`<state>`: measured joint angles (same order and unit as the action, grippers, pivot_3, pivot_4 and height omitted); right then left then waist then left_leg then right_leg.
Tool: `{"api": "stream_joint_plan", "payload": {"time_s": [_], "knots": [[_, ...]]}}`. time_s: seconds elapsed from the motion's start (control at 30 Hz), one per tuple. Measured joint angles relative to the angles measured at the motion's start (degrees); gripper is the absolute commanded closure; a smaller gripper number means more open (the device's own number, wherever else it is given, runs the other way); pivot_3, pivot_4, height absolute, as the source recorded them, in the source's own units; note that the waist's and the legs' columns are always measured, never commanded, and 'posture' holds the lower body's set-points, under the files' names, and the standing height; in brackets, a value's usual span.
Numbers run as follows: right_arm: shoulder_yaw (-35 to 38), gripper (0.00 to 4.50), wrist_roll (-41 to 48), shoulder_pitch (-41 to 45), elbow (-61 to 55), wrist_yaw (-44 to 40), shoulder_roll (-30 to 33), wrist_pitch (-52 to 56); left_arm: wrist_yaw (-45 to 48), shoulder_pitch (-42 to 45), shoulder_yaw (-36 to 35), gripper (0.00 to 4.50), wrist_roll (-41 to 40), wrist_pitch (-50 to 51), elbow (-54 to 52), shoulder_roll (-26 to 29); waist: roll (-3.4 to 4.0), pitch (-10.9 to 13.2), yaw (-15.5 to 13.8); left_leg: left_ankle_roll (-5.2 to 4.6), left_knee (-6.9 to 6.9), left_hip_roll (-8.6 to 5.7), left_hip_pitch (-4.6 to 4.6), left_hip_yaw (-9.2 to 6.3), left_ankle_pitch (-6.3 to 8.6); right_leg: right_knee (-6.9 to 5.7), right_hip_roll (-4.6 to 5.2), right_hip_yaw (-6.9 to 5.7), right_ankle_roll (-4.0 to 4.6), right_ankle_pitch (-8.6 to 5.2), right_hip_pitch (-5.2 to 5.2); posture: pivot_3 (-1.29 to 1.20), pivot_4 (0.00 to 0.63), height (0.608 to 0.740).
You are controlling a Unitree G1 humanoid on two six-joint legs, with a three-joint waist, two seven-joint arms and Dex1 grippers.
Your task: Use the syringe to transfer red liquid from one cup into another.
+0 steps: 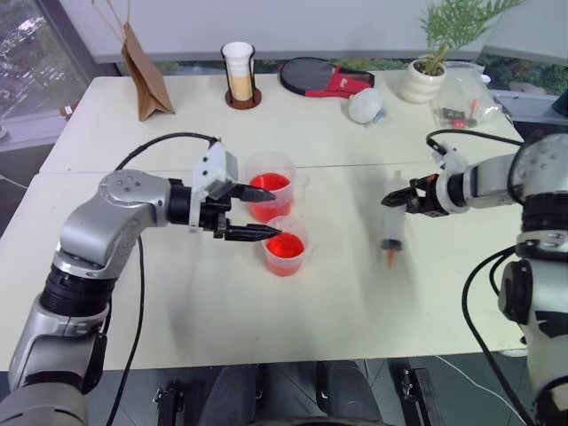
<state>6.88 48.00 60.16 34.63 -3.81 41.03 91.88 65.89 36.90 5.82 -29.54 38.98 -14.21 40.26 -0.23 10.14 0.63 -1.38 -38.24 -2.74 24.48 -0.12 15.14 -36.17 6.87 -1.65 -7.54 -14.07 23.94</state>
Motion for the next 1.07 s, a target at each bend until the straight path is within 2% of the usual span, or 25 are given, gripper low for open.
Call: {"api": "stream_joint_plan", "payload": {"time_s": [0.17, 0.3, 0.37, 0.47, 0.57, 0.73, 0.87, 0.97, 1.07], "knots": [[-0.1, 0.03, -4.8, 1.4, 0.0, -4.4, -0.3, -0.7, -1.9, 0.3, -1.4, 1.02, -1.6, 0.2, 0.9, -1.1, 0.00, 0.0, 0.1, -0.02, 0.00, 0.02, -0.01, -0.02, 0.01, 0.00, -0.04, -0.01, 0.00, 0.00, 0.00, 0.00, 0.150, 0.740], [-1.1, 0.03, -6.9, 0.9, -4.9, -10.8, 1.8, -5.0, -4.3, 1.7, -8.0, 1.02, -3.4, 0.1, 5.6, -0.4, 0.04, 0.0, 0.2, -0.02, 0.01, 0.02, -0.01, 0.00, 0.01, -0.01, -0.05, -0.01, -0.01, 0.00, 0.06, 0.00, 0.150, 0.740], [1.5, 0.03, -6.6, 0.4, -8.7, -15.3, 3.4, -9.3, -4.8, 1.0, -10.3, 1.02, -3.6, 0.2, 7.7, 1.5, 0.04, 0.0, 0.2, -0.01, 0.04, 0.03, -0.01, -0.01, 0.01, -0.01, -0.06, -0.01, -0.01, 0.00, 0.07, 0.00, 0.150, 0.740], [5.6, 0.03, -6.3, -7.0, -19.8, -25.2, 7.3, -21.8, -5.2, -1.9, -12.5, 1.02, -3.3, 0.0, 10.2, 4.3, 0.04, 0.0, -0.1, -0.01, 0.07, 0.05, -0.03, -0.07, 0.01, -0.01, -0.08, -0.04, -0.02, 0.00, 0.03, 0.00, 0.150, 0.740], [5.2, 0.03, -11.2, -22.2, -28.6, -35.3, 13.4, -36.8, -7.5, -6.7, -15.2, 1.02, -2.0, -0.8, 12.9, 5.4, 0.00, 0.0, -0.5, -0.27, 0.01, 0.03, -0.09, -0.10, 0.18, 0.08, -0.07, -0.07, -0.03, 0.00, -0.17, 0.00, 0.150, 0.740], [5.6, 0.03, -15.4, -42.0, -33.5, -42.9, 16.5, -44.4, -8.4, -20.7, -18.7, 1.02, -0.4, -2.2, 13.4, 8.0, 0.04, 0.0, 0.2, -0.31, 0.01, 0.10, -0.28, 0.05, 0.20, 0.09, -0.03, 0.00, -0.02, 0.00, -0.24, 0.00, 0.150, 0.740], [9.1, 0.03, -13.9, -46.7, -34.3, -46.4, 16.1, -45.1, -9.0, -26.0, -19.4, 1.02, -1.6, -1.6, 12.4, 6.9, 0.06, 0.0, -0.1, -0.24, 0.01, 0.17, -0.49, 0.02, 0.18, 0.13, -0.03, 0.00, 0.01, -0.02, -0.38, 0.00, 0.150, 0.740], [10.5, 0.03, -14.3, -47.0, -33.2, -46.9, 15.5, -47.5, -10.4, -27.3, -21.3, 1.02, -3.0, -1.4, 12.0, 5.2, 0.05, 0.0, -0.5, -0.21, 0.03, 0.18, -0.98, -0.03, 0.21, 0.21, 0.00, 0.00, 0.05, -0.03, -0.88, 0.00, 0.150, 0.740], [10.5, 0.03, -15.3, -47.2, -31.2, -46.5, 13.8, -48.6, -11.8, -27.6, -21.5, 1.02, -3.5, -1.5, 12.9, 3.9, 0.05, 0.0, -0.9, -0.20, 0.05, 0.17, -1.00, -0.02, 0.22, 0.22, 0.07, 0.08, 0.08, -0.03, -0.84, 0.00, 0.150, 0.740]]}}
